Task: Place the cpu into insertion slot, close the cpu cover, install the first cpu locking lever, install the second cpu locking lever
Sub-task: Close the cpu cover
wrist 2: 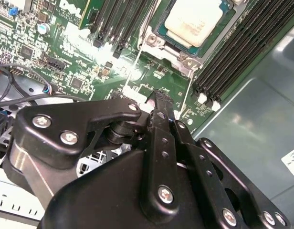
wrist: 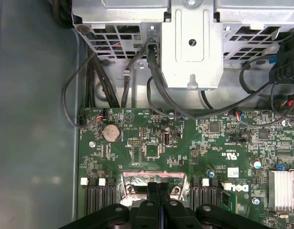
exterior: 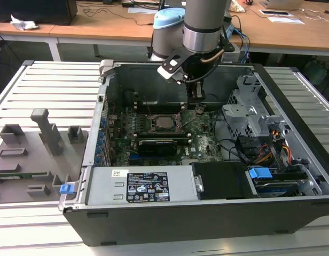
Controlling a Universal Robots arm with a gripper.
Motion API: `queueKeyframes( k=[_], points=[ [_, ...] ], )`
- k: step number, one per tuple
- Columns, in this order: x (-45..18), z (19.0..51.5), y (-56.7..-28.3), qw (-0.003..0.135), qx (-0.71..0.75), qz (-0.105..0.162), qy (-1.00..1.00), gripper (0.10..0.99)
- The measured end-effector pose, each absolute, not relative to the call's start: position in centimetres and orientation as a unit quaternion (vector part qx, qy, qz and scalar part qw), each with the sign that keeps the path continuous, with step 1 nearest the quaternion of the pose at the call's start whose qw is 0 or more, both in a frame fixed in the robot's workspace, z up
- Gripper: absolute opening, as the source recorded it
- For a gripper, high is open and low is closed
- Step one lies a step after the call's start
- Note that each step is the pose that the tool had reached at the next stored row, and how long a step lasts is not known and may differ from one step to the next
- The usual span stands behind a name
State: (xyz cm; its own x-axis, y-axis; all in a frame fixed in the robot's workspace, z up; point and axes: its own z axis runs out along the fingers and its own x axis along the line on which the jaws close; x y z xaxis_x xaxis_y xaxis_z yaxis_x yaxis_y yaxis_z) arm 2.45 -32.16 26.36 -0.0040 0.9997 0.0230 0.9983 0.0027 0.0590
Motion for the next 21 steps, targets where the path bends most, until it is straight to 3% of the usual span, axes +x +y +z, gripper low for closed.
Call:
queueKeyframes(
  k=[21],
  points=[
    [3.49,26.35,-32.1,0.012,0.705,0.028,0.708,0.106]
  ],
)
